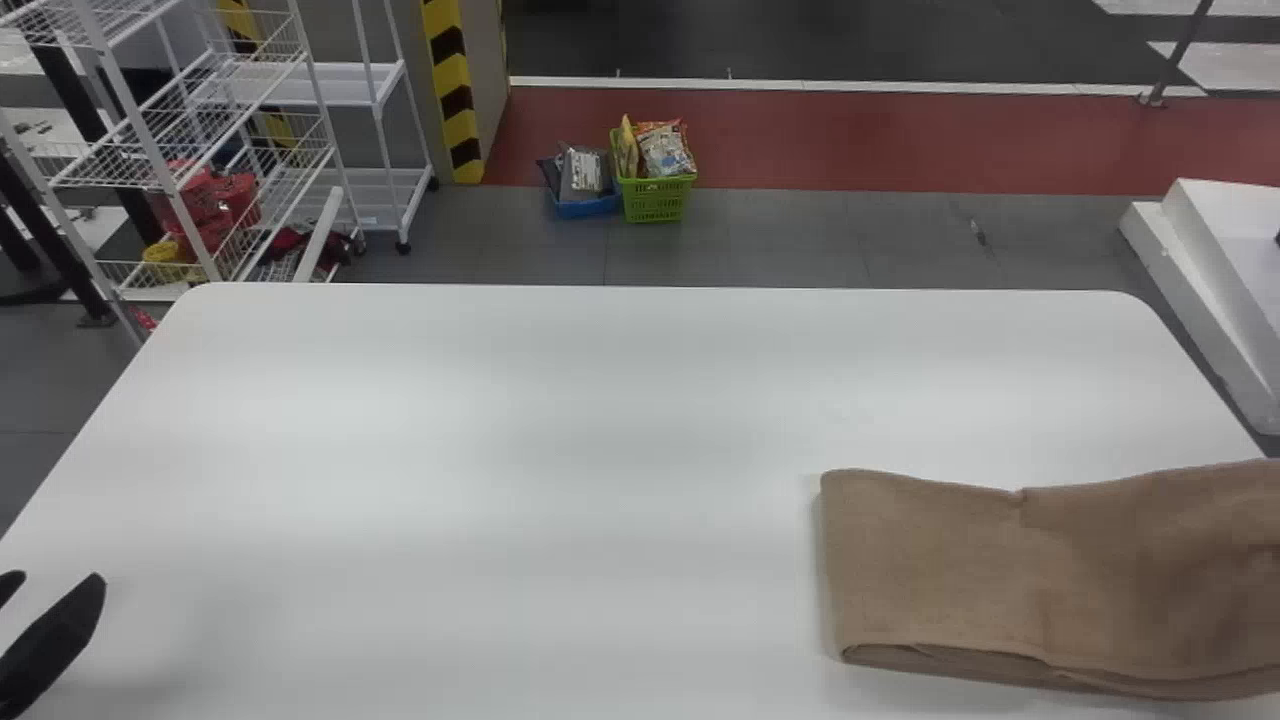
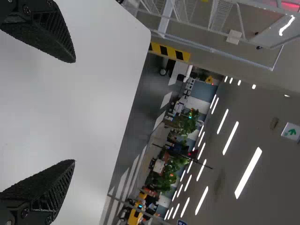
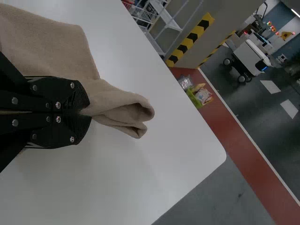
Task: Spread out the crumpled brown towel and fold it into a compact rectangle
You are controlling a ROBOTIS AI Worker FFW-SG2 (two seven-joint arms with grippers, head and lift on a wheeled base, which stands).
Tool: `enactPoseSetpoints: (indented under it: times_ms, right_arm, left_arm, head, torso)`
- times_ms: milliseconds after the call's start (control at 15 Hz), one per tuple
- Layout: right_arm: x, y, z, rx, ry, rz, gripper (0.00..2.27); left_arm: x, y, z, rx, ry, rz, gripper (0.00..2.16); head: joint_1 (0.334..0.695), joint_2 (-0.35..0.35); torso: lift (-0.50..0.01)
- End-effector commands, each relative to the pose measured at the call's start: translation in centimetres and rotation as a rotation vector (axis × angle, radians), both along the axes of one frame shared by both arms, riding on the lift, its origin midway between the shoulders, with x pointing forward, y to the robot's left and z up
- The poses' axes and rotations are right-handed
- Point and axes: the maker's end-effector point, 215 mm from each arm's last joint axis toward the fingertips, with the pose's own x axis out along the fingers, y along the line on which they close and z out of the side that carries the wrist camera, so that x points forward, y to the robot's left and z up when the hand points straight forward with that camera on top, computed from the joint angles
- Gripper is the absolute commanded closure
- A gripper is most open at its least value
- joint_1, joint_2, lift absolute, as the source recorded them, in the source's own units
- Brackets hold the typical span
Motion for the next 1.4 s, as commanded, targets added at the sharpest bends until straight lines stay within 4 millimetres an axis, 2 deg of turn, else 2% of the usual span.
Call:
enactPoseSetpoints:
  times_ms: [0,267,467,1000,1200,1333]
  right_arm:
    - [1.7,3.6,-0.2,0.039,-0.014,0.054,1.18]
    - [4.0,8.5,0.0,0.073,-0.033,0.127,1.18]
    - [4.6,10.9,1.0,0.055,-0.053,0.181,1.18]
    - [4.3,16.9,2.1,0.049,-0.085,0.291,1.18]
    - [4.4,18.5,2.8,0.036,-0.099,0.328,1.18]
    - [4.1,20.1,2.1,0.034,-0.082,0.362,1.18]
  left_arm:
    - [0.0,-0.1,0.0,0.001,0.000,-0.001,0.04]
    - [-0.2,0.2,0.3,0.005,-0.006,-0.001,0.04]
    - [-0.4,0.4,0.5,0.007,-0.009,0.001,0.04]
    - [-0.4,0.4,0.6,0.006,-0.009,-0.003,0.04]
    - [-0.4,0.4,0.6,0.005,-0.010,-0.002,0.04]
    - [-0.5,0.5,0.5,0.005,-0.008,-0.001,0.04]
  head:
    - [0.695,0.035]
    - [0.695,0.119]
    - [0.695,0.163]
    - [0.695,0.251]
    - [0.695,0.286]
    - [0.695,0.299]
  torso:
    - [-0.127]
    - [-0.127]
    - [-0.127]
    - [-0.127]
    - [-0.127]
    - [-0.127]
